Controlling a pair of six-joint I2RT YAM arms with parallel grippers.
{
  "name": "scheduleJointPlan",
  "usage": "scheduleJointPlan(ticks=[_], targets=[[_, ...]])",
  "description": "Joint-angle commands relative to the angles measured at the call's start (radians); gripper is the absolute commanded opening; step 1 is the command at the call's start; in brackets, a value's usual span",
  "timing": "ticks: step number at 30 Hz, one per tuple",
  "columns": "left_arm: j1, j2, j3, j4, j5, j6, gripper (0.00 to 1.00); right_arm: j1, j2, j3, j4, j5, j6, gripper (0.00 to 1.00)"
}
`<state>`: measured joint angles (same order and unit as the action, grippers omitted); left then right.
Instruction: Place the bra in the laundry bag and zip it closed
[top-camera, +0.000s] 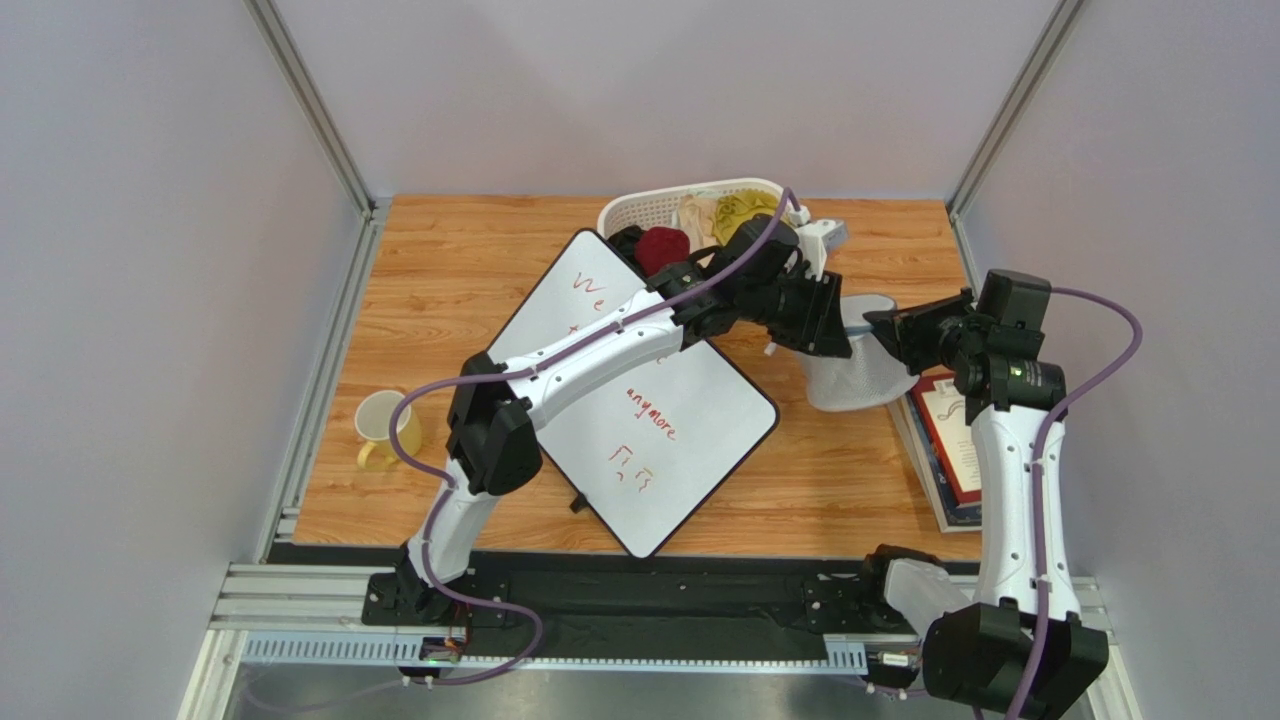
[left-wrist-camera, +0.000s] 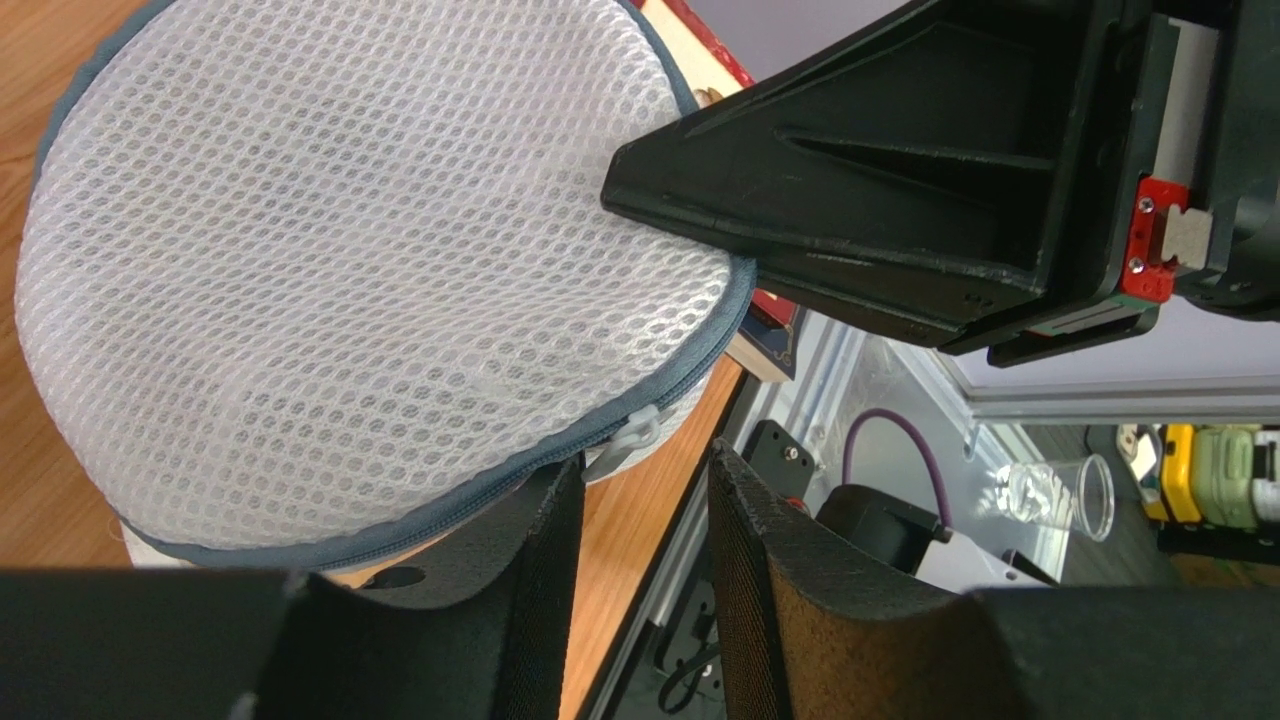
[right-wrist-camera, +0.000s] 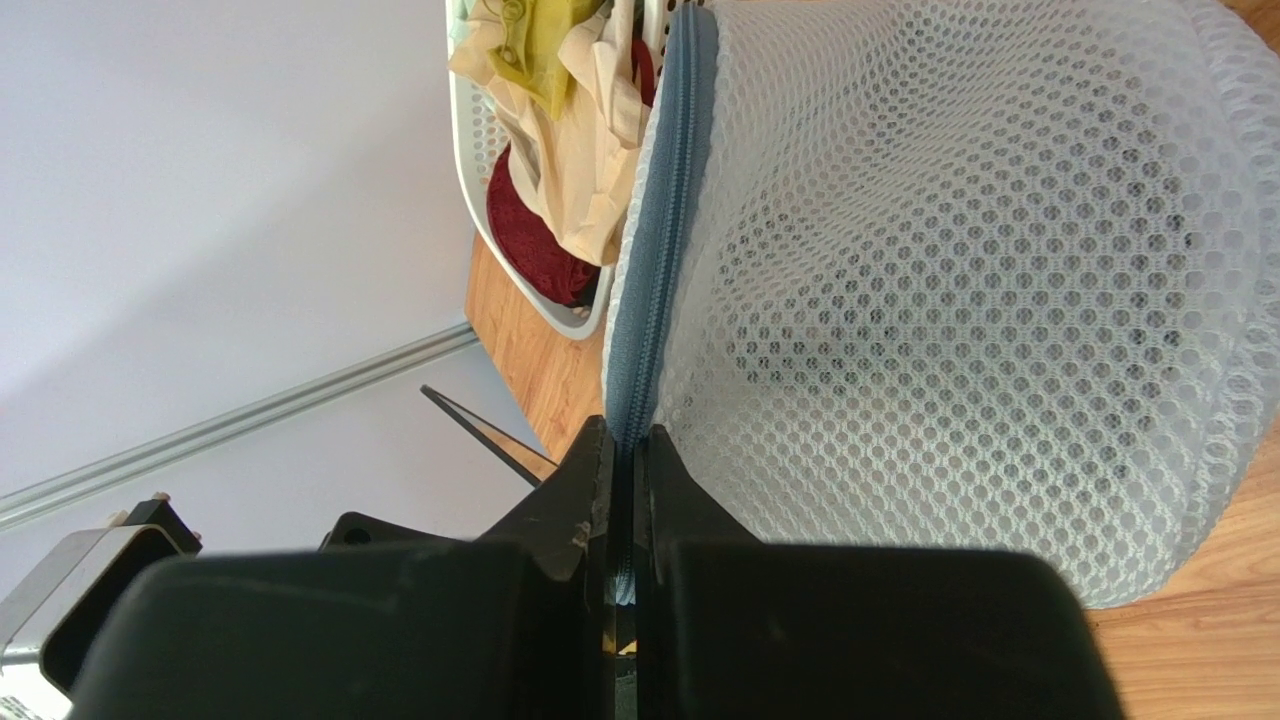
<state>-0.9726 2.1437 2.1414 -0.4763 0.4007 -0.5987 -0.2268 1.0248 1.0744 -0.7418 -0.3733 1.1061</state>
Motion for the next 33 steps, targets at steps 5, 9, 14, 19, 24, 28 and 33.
scheduleJointPlan(ticks=[5,9,14,19,24,28,33], targets=[[0.012,-0.019,0.041,0.041,-0.049,-0.029,0.29,0.037,-0.045,0.004,0.027,0.005,-0.028,0.00],[0.023,-0.024,0.034,0.019,-0.083,-0.021,0.14,0.035,-0.043,0.005,0.022,-0.027,-0.037,0.00],[0.043,-0.057,-0.018,0.007,-0.146,0.003,0.00,0.030,-0.045,0.010,0.016,-0.062,-0.055,0.00],[0.060,-0.108,-0.101,0.041,-0.152,0.056,0.00,-0.003,-0.035,0.019,0.016,-0.130,-0.083,0.00],[0.090,-0.151,-0.187,0.053,-0.131,0.097,0.00,-0.084,-0.009,0.041,0.013,-0.236,-0.162,0.00],[0.123,-0.198,-0.276,0.065,-0.114,0.123,0.00,-0.100,0.029,0.061,0.013,-0.297,-0.196,0.00],[0.170,-0.216,-0.296,0.045,-0.034,0.169,0.00,-0.105,0.044,0.088,0.012,-0.331,-0.232,0.00]])
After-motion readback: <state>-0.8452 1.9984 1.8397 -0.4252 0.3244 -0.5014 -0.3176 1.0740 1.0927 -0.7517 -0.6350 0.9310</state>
